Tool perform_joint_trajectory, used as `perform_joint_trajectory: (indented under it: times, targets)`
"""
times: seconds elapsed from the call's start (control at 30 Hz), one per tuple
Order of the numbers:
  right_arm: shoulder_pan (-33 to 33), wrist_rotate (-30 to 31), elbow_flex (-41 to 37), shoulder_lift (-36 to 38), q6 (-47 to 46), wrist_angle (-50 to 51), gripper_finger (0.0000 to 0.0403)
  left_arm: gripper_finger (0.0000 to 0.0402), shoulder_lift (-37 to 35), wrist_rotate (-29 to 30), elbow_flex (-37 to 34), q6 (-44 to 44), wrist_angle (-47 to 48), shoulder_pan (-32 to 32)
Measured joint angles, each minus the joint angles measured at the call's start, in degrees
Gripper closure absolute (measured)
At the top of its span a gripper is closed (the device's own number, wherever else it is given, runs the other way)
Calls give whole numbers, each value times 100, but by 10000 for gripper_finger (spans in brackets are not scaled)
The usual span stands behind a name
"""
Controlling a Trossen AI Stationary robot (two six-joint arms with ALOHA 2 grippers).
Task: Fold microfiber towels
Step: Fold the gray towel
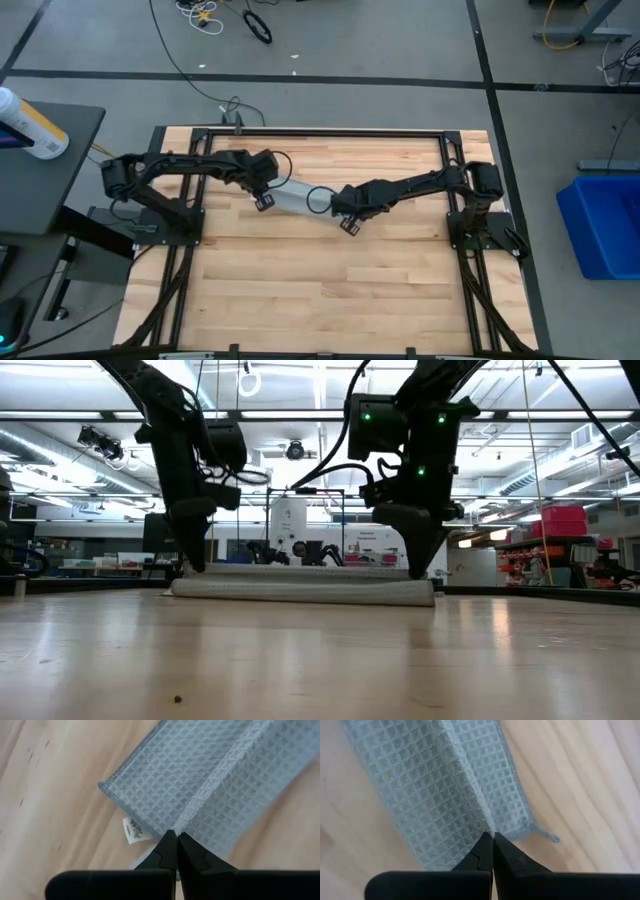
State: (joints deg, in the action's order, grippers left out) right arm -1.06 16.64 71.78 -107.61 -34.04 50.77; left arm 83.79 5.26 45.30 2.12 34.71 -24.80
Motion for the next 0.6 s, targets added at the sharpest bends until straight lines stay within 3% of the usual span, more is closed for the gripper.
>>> perform_joint_trajectory:
  times: [0.37,0.6]
  targets:
    - [-404,-14,-11,-2,153,19,403,400,546,483,768,-808,117,-168]
    - [-405,-42,-91,-2,104,-194,403,400,548,155,905,-1099,207,-699]
